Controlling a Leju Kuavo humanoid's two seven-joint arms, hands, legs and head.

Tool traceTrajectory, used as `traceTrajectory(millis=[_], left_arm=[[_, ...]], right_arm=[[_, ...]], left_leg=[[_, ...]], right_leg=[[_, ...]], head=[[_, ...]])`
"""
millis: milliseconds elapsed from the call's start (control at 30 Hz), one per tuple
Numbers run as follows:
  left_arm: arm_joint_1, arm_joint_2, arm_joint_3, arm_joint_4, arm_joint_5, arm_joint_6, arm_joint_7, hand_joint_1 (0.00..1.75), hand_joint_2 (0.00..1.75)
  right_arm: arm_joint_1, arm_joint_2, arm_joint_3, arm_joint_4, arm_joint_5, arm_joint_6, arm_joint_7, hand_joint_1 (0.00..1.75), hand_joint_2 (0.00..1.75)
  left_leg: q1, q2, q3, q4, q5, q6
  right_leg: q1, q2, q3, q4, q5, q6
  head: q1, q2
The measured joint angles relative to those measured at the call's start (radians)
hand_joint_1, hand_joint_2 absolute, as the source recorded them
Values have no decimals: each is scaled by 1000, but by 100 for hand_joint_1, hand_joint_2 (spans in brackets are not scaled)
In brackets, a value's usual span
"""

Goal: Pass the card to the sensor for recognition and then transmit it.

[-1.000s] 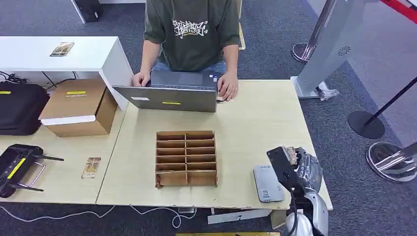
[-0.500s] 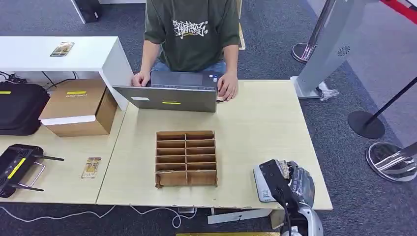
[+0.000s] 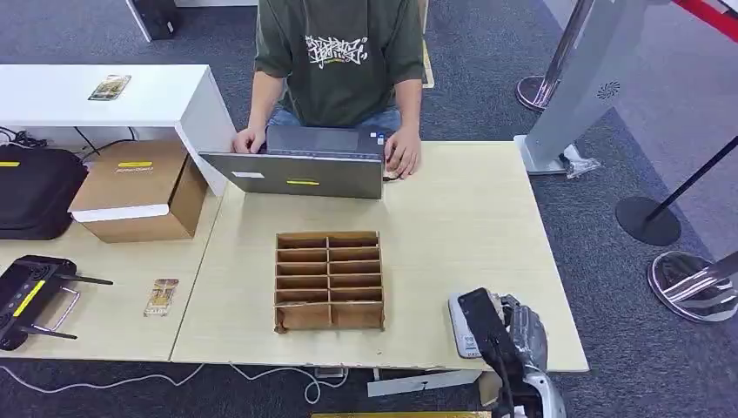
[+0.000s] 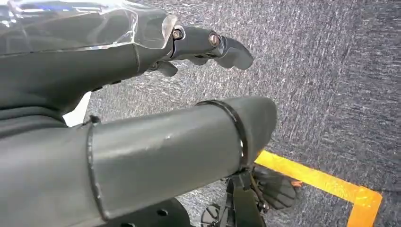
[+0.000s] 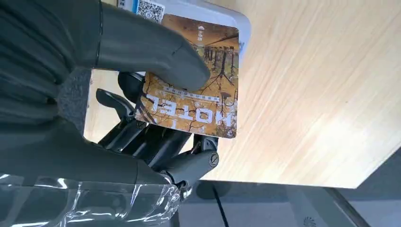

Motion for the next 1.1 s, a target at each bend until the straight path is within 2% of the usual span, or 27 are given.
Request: traceTrajectory(millis=[467,700,900,1100], left_arm=[[0,-3,0,0,2,0,-11,0,0],[3,-2,0,0,-2,2,-10,0,0],[13,-1,10,0,0,5,-12,0,0],[16,2,16,0,0,8,-12,0,0]], right_arm=[[-72,0,-5,132,-22,-10,-10,175,175],[-72,-1,-37,151,-15,-13,-13,175,175],[-70,-1,-61,155,15,11,-34,171,175],[-55,-2,-79,133,55,8,-42,175,175]], left_leg=[[0,0,0,0,0,0],[0,0,0,0,0,0],[0,0,0,0,0,0],[0,0,0,0,0,0]], right_leg=[[0,0,0,0,0,0],[0,0,0,0,0,0],[0,0,0,0,0,0],[0,0,0,0,0,0]], head=[[0,0],[0,0],[0,0],[0,0]])
